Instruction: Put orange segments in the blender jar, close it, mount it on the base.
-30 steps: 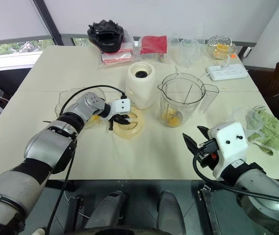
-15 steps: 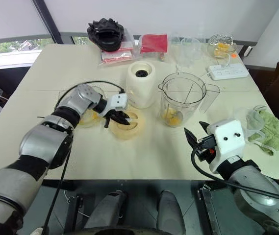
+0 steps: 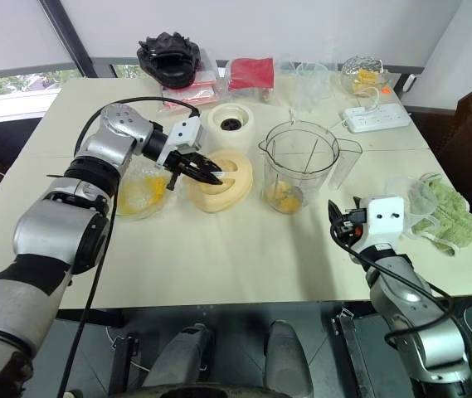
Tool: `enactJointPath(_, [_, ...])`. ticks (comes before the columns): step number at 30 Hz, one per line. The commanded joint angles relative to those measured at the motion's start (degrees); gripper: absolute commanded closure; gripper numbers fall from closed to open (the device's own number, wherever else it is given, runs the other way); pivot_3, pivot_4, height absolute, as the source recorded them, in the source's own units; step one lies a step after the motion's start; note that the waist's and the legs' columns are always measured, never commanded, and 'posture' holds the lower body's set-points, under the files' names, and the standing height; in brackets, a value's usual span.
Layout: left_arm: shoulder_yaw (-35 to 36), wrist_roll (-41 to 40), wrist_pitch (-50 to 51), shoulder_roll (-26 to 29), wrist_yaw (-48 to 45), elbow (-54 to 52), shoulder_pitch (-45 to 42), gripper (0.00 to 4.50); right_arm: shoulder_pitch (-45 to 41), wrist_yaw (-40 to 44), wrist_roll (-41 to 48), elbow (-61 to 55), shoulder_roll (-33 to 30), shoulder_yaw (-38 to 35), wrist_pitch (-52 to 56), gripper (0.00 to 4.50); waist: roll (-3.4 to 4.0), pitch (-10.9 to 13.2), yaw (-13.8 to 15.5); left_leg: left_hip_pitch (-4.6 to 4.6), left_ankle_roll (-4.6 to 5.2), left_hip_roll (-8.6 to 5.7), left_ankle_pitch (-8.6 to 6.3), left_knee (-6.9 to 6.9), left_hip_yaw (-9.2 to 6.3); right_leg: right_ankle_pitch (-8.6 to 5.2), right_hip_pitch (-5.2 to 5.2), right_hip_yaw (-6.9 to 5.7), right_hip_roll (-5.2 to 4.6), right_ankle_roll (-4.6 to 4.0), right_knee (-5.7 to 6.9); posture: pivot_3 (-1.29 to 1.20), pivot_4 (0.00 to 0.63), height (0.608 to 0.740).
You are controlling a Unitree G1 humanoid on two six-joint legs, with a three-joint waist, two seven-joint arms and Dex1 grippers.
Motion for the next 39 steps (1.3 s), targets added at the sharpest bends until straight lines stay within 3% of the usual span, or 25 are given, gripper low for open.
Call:
enactJointPath(1, [1.83,-2.32,1.12,1.82,0.89,-3.32,0.88,4.25,-3.52,1.33,-4.35,2.70,1.34,-0.26,-1.72,0.05,0.01,-0.01,-0.10,0.00,0.00,0.00,0.00,-0.02,0.00,0.00,-0.02,0.00,0.00,0.00,0.02,0.00,0.150,0.740])
enactJointPath(25, [2.44,-8.87,12.27,5.59,2.90,-21.26,8.62,4.25,-29.51,6.95,-15.47,39.59,8.10,-3.68,-13.45,0.05,0.05,0.00,-0.43,-0.08,-0.11,-0.01,0.07,-0.06,0.04,0.02,-0.50,0.10,0.00,-0.06,0.61,0.00,0.150,0.740])
enactJointPath(32, [2.56,-10.44,14.48,6.99,2.67,-22.76,8.25,4.25,-31.18,7.35,-16.47,43.04,9.46,-4.09,-16.06,0.05,0.06,0.00,-1.32,-0.09,-0.14,-0.01,0.08,-0.09,0.02,0.02,-0.53,0.09,0.00,-0.06,0.61,0.00,0.150,0.740])
enactJointPath(39, [3.86,-13.37,20.24,8.47,0.65,-20.51,2.28,4.25,-28.89,7.65,-16.65,40.38,10.94,-4.03,-16.11,0.05,0.06,0.00,-1.66,-0.09,-0.15,-0.01,0.09,-0.09,0.01,0.02,-0.55,0.09,0.00,-0.06,0.64,0.00,0.150,0.740])
